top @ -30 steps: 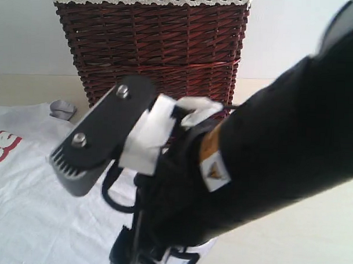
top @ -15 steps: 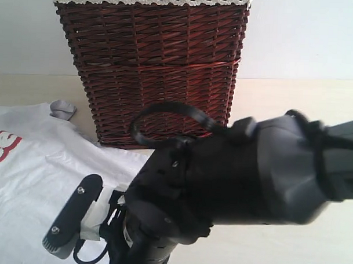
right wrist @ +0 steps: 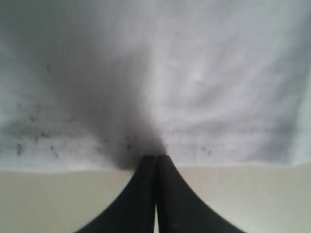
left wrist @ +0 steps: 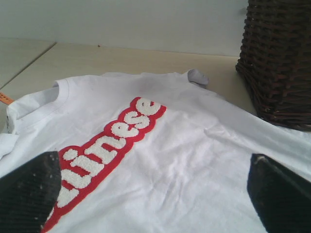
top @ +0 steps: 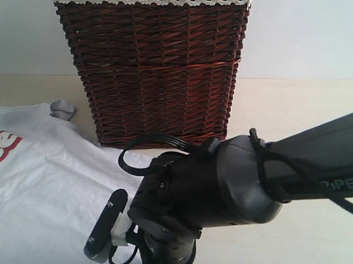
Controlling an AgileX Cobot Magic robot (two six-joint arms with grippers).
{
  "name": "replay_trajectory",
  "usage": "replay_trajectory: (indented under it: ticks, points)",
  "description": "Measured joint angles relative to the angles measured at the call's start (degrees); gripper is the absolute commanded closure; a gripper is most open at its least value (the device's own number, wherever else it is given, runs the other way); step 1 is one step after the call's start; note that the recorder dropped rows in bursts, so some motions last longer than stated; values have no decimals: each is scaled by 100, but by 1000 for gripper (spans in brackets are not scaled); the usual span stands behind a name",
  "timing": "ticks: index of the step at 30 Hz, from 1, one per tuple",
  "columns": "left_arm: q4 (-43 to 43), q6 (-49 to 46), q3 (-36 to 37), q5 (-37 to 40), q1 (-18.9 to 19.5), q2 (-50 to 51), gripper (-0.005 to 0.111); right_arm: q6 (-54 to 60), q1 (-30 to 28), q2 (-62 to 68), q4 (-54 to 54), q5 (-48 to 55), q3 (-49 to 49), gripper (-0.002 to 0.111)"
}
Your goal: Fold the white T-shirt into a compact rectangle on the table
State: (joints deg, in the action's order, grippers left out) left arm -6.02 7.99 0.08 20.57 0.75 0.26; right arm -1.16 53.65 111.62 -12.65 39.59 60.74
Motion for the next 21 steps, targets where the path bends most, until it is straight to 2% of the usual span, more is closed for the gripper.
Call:
replay_trajectory:
  ticks: [5, 10, 16, 21]
  points:
    - [0, 0, 0, 0, 0, 0, 2, -53, -9, 12, -470, 484, 0, 108]
    - [0, 0, 0, 0, 0, 0, 2, -68, -9, -301, -459, 286, 0, 108]
    - [0, 0, 0, 0, 0, 0, 2, 322, -9, -665, 496, -889, 12, 108]
    - [0, 0, 0, 0, 0, 0, 2, 1228, -9, -180, 1761, -1128, 21, 108]
